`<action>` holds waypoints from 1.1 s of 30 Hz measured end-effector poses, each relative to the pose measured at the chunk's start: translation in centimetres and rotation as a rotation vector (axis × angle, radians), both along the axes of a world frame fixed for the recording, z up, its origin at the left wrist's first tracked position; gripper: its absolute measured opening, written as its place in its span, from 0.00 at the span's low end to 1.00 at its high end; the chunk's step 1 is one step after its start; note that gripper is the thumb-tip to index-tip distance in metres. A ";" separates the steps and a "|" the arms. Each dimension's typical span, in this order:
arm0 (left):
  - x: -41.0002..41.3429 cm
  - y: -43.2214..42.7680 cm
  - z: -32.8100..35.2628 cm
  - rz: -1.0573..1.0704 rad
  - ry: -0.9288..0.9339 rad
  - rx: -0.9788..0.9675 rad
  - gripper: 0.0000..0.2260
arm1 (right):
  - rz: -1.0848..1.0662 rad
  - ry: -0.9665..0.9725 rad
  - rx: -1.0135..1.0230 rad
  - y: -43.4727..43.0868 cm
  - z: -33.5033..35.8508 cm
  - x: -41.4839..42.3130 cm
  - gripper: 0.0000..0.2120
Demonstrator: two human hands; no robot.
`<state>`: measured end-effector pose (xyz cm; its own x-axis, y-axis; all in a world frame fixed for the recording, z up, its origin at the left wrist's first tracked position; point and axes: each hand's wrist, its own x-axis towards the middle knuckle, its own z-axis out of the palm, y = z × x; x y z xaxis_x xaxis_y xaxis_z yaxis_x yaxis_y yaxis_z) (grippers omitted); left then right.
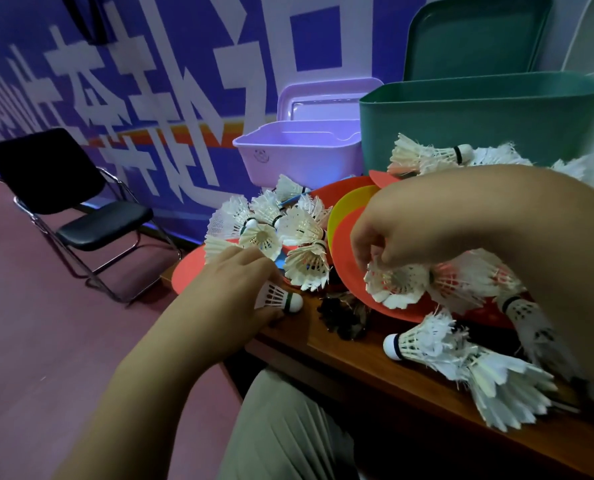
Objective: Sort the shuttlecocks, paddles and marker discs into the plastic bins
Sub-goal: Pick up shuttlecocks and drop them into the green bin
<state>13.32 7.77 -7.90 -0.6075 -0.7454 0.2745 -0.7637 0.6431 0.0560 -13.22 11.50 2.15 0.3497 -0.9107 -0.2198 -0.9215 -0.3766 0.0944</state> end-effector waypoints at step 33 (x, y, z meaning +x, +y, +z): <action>-24.5 -11.3 17.1 -0.018 0.889 0.530 0.20 | -0.908 -0.972 -0.945 1.8 7.8 -16.1 0.22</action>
